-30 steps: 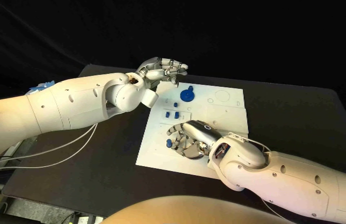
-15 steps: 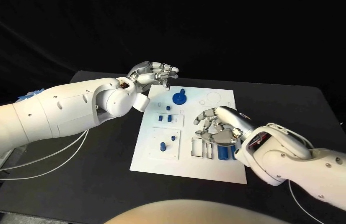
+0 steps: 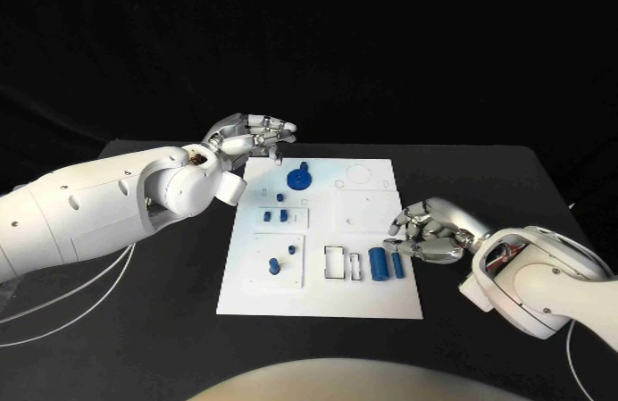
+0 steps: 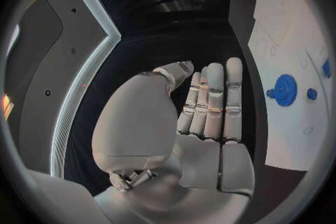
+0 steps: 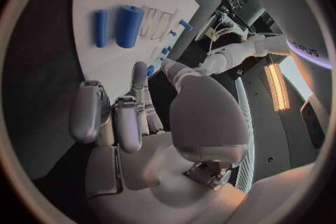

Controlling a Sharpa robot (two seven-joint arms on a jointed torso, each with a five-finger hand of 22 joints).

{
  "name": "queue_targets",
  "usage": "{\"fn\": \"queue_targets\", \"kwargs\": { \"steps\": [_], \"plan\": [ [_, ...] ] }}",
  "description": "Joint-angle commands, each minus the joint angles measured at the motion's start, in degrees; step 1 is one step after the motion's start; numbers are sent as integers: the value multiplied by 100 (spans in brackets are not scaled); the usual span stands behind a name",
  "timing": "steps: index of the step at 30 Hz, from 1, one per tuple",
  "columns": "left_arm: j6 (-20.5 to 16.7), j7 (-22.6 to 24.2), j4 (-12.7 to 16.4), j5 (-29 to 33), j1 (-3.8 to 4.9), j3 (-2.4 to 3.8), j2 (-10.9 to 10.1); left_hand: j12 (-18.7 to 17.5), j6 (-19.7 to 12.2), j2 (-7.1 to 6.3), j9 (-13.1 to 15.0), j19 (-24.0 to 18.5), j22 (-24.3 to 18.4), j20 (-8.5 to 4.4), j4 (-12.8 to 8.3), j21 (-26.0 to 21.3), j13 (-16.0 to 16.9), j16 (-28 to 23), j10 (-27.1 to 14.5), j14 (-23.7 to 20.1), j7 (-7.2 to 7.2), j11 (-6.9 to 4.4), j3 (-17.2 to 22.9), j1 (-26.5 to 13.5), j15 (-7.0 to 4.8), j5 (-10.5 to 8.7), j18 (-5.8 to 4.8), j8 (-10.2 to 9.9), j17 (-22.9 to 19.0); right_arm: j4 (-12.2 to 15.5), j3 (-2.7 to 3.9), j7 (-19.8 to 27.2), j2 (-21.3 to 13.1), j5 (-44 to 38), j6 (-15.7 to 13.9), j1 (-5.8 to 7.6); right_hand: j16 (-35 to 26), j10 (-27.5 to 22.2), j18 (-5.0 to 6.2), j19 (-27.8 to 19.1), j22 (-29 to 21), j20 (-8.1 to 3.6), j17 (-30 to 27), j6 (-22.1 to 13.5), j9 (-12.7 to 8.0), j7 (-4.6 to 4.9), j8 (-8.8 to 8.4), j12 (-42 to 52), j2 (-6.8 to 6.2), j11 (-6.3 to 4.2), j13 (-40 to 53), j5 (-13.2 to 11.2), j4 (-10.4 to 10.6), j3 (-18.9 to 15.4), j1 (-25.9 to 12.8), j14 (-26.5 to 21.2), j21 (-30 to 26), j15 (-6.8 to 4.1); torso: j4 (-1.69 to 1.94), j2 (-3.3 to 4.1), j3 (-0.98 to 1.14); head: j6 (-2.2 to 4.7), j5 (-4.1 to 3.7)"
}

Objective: Assemble the parts on the task board

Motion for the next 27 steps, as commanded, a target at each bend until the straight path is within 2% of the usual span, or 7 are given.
{"fn": "queue_targets", "kwargs": {
  "steps": [1, 3, 8, 13, 23, 27],
  "plan": [
    [91, 33, 22, -9, 2, 1, 1, -37, 15, 10, 7, 3, -9, 22, -29, -19, -2, -32, -55, -26, 37, 1, 7, -43, -2, -2, 84, -17, -6, 36, -5, -638, -36, -566, 146, -52, 47, 132, -93, 52, 683, -11, 107, -17, 60, -45, 63, 269, -44, -34, 335, 70, 128, -89, -83, 357, 64, -34, -12, -14, -11, -9, -67],
    [92, 35, 24, -8, 2, 0, -2, -37, 15, 10, 7, 3, -9, 22, -29, -19, -2, -32, -55, -26, 37, 1, 7, -43, -2, -2, 84, -17, -6, 44, -10, -795, -38, -751, 144, -119, 82, 328, -105, 76, 721, -26, 185, -22, 132, -64, 117, 675, -82, -51, 845, 268, 269, -226, -69, 370, 120, -49, -11, -14, -16, -9, -74],
    [97, 37, 30, -8, 1, 0, -14, -36, 16, 10, 9, 4, -10, 22, -26, -22, -2, -33, -56, -26, 37, 2, 4, -53, -1, -4, 83, -15, -5, 22, -15, -1066, 61, -1089, 183, -258, 147, 597, -119, 106, 772, -39, 341, -37, 232, -82, 179, 1293, -90, -65, 1625, 304, 498, -508, -117, 397, 188, -59, 0, 2, -7, -14, -79],
    [94, 36, 37, -7, 1, -1, -28, -36, 16, 10, 9, 4, -10, 22, -26, -22, -2, -33, -56, -26, 37, 2, 4, -53, -1, -4, 83, -15, -5, -33, -17, -1194, 172, -1277, 225, -336, 152, 579, -119, 105, 777, -40, 349, -46, 258, -86, 193, 1312, -77, -65, 1676, 279, 505, -605, -173, 397, 184, -59, 9, 8, -19, -14, -82],
    [111, 29, 49, -7, 1, -1, -45, -36, 16, 10, 9, 4, -10, 22, -26, -22, -2, -33, -56, -26, 37, 2, 4, -53, -1, -4, 83, -15, -5, -165, -19, -1226, 376, -1445, 336, -447, 227, 732, -147, 157, 846, -40, 565, -48, 299, -93, 219, 1617, -27, -70, 2059, 266, 499, -723, -186, 437, 324, -61, -6, 7, 1, -12, -74],
    [113, 29, 54, -7, 1, -1, -48, -37, 15, 10, 11, 5, -12, 23, -23, -25, -2, -33, -58, -26, 38, 3, 0, -64, 0, -5, 83, -16, -5, -235, -20, -1234, 465, -1502, 379, -481, 251, 891, -152, 165, 867, -40, 624, -65, 331, -94, 233, 1941, 22, -71, 2440, 268, 501, -823, -161, 446, 348, -60, -4, 12, -1, -15, -74]
  ]
}}
